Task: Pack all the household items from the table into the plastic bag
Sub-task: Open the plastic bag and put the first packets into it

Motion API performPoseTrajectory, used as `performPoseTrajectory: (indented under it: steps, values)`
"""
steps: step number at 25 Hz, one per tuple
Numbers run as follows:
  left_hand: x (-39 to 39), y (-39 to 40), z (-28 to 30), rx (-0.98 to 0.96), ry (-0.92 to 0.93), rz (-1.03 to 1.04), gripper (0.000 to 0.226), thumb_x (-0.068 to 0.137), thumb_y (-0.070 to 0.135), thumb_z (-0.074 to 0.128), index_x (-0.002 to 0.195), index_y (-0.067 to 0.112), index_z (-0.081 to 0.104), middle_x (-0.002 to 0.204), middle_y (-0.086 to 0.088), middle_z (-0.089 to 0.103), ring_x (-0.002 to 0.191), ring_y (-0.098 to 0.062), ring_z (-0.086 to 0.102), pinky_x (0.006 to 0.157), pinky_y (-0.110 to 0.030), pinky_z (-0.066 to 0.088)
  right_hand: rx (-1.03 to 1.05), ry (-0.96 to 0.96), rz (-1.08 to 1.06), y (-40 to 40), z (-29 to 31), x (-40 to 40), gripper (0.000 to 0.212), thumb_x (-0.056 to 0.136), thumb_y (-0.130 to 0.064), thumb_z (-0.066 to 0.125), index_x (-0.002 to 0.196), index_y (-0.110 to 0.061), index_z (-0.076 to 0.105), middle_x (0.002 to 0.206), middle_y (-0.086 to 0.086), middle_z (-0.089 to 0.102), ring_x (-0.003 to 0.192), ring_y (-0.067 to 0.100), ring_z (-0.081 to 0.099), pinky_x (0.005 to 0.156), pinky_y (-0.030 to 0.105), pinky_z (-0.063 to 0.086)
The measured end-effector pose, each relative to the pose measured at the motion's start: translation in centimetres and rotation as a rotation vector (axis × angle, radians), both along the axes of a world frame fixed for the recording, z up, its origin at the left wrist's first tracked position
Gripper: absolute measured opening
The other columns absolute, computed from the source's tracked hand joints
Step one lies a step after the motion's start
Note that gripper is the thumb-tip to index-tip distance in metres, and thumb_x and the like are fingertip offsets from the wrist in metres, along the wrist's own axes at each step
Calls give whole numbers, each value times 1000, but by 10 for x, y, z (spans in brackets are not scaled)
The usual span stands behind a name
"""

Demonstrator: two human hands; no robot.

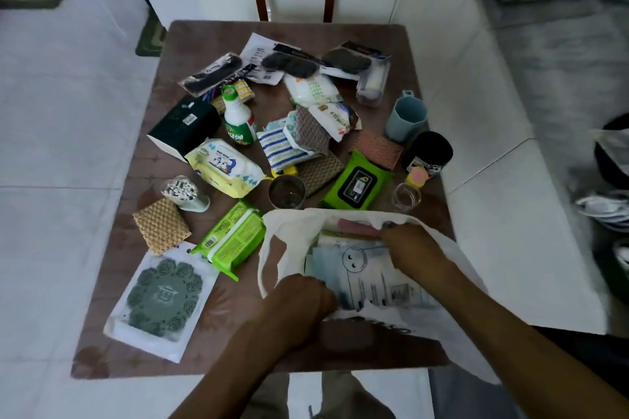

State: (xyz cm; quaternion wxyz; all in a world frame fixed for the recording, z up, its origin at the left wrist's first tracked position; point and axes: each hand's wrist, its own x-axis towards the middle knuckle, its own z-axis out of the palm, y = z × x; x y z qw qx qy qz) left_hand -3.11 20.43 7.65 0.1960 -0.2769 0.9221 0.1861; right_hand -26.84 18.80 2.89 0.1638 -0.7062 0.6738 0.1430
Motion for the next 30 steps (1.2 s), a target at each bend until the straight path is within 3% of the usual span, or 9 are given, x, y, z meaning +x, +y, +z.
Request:
performPoseTrajectory:
  steps: [2,6,10,15,18,20,23,26,30]
  values:
    - [2,-3,1,26,43,55,24,87,16,55,110,16,65,113,-8,66,107,-28,60,84,-35,43,-139,1,58,5,13,10,37,79,-15,69,116,-8,67,98,13,73,84,25,70,70,30,54]
    - [6,-13,11,157,387,259,34,90,49,54,111,27,69,111,4,69,100,-15,62,84,-32,49,-108,-715,-51,12,51,26,23,87,-34,61,107,-28,71,98,-11,74,82,2,67,68,19,53]
    - [0,-39,37,112,748,519,15,90,32,63,98,24,73,93,7,73,78,-3,64,67,-15,46,-274,-937,-168,-24,79,33,8,87,-17,70,93,-21,74,80,-17,69,78,-4,66,66,12,51]
    - [57,-46,11,127,1331,1499,11,85,12,64,92,11,72,74,1,71,63,-10,63,56,-22,49,-288,-997,-103,-53,77,70,20,87,-11,68,88,-31,70,77,-16,69,74,0,65,61,12,49]
    - [131,-38,-47,-111,855,1800,17,85,8,64,101,11,69,89,-4,72,83,-18,67,75,-35,53,-203,-1031,-45,-53,75,112,17,88,-14,67,92,-30,71,84,-19,69,81,-3,64,64,9,47]
    - [178,-40,-87,-103,420,1730,34,86,9,62,120,6,62,119,-17,65,114,-33,58,97,-43,45,-199,-1026,-61,-52,72,132,17,88,-13,67,93,-29,71,89,-20,69,84,-4,64,64,10,49]
    - [229,-48,-124,72,-110,1550,74,82,36,68,145,19,32,154,-15,25,142,-37,21,113,-53,22,-236,-996,-112,-49,67,142,16,88,-12,67,95,-25,72,95,-20,69,85,-6,62,61,7,48]
    - [259,-57,-138,185,-58,1550,108,64,43,85,148,18,24,150,-17,29,136,-41,31,109,-54,33,-246,-967,-127,-48,61,152,14,89,-11,67,96,-22,72,98,-17,69,87,-4,63,61,5,46]
    - [271,-56,-131,300,143,1765,62,75,39,79,122,6,56,117,-17,66,97,-32,66,83,-40,56,-321,-956,-219,-42,62,159,21,88,-10,65,96,-29,69,102,-16,69,89,4,64,65,15,52]
